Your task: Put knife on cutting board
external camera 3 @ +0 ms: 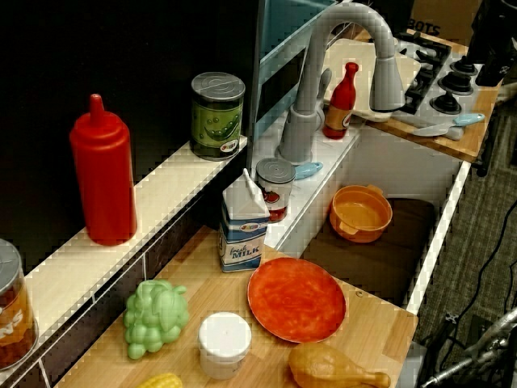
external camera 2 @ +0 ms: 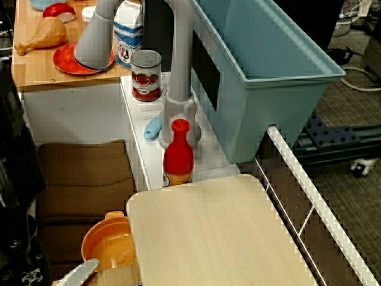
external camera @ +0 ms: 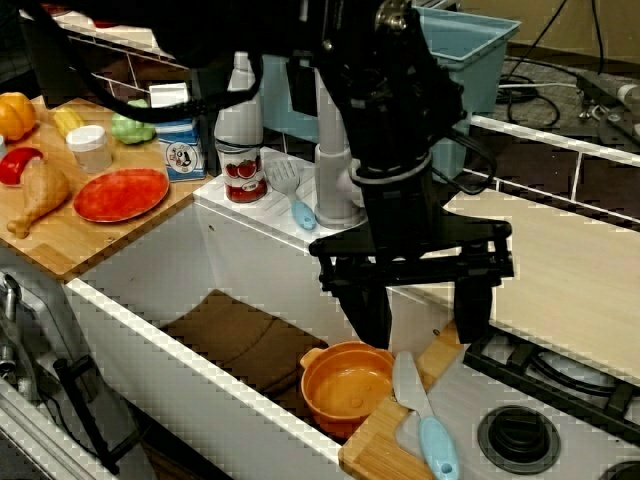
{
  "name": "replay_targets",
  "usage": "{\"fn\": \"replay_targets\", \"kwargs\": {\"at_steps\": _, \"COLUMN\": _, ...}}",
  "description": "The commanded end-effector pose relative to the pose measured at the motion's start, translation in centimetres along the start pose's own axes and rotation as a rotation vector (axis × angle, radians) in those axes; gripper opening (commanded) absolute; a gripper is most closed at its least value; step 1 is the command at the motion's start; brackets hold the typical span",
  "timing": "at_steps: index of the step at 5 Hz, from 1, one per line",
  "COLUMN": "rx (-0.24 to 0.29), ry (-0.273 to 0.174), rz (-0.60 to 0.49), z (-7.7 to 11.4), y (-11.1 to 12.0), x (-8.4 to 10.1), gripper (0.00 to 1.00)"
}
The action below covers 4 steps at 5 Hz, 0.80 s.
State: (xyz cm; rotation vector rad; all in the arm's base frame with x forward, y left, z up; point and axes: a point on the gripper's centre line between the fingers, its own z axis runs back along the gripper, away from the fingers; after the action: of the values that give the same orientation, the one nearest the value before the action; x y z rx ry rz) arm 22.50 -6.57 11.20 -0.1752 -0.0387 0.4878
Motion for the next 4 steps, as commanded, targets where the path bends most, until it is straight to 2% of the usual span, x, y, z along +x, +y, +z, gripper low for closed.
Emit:
{"fn": "replay_targets", "kwargs": {"at_steps": 1, "rx": 0.000, "ry": 0.000, "rz": 0.000, "z": 0.0, "y": 0.0, "x": 0.0, "gripper": 1.00}}
{"fn": "replay_targets", "kwargs": {"at_steps": 2, "rx": 0.026, "ry": -0.001, "rz": -0.009, "z": -1.2, "y": -1.0, "x": 0.2, "gripper": 1.00}}
{"fn": "replay_targets", "kwargs": {"at_steps": 4, "rx": 0.067, "ry": -0.031, "rz": -0.001, "z": -2.7, "y": -1.1, "x": 0.9, "gripper": 1.00}}
